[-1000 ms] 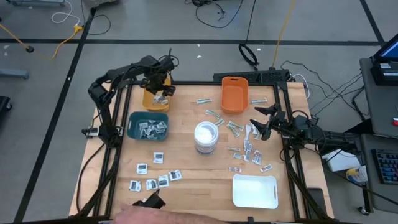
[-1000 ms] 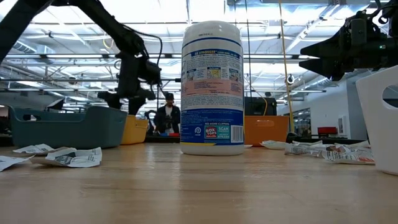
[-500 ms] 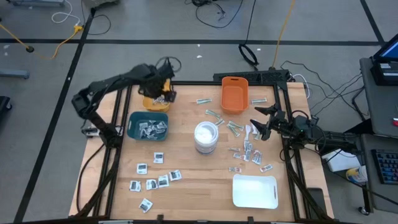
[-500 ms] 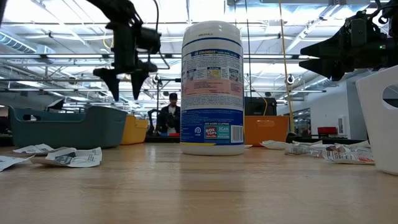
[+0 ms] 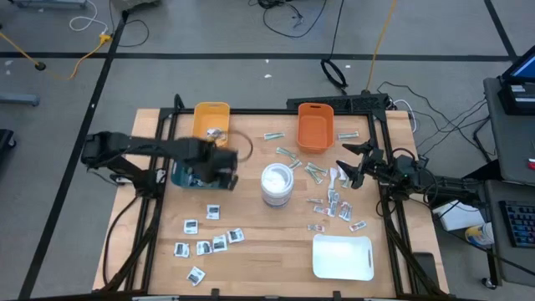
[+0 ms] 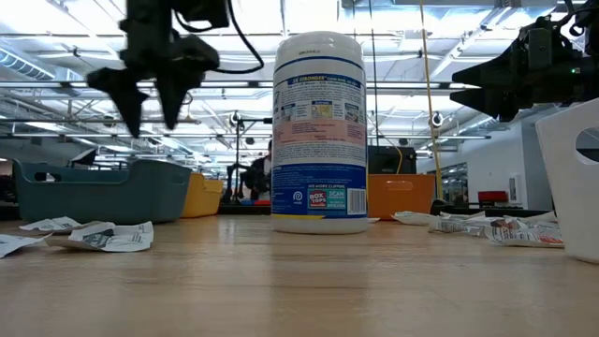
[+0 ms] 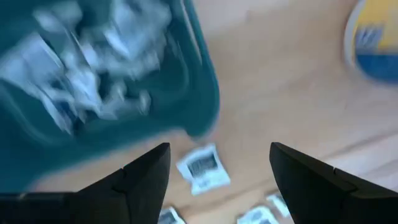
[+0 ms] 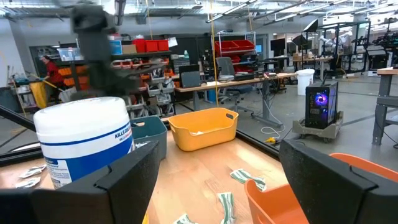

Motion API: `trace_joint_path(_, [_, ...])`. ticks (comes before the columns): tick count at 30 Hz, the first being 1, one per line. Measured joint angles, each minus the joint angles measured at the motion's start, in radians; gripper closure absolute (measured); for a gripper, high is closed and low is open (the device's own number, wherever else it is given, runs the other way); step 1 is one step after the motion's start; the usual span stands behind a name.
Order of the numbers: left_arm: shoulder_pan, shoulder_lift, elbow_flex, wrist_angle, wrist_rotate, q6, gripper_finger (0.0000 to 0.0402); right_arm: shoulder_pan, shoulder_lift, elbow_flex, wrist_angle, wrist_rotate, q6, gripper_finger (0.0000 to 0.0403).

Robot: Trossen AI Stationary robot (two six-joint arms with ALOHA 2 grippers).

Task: Pick & Place First Aid Supplies
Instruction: Put the black pad into the yellow bin

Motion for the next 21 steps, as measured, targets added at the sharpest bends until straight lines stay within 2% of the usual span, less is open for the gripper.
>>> trace_joint_path(6, [-0.201,-0.010,-0.067,0.034,0.029,-0.215,0.0128,0.000,0.000,0.000,0.000,0.000,0.000,0.0080])
trace_joint_path(11, [-0.312,-0.010,-0.084,0.037,0.039,-0.338,0.0128,0.000,0.000,0.000,0.000,0.000,0.000,0.0079])
trace_joint_path(21, [-0.349,0.057,-0.182,0.158,0.009,-0.439,0.0128,0.000,0.000,0.000,0.000,0.000,0.000,0.0078])
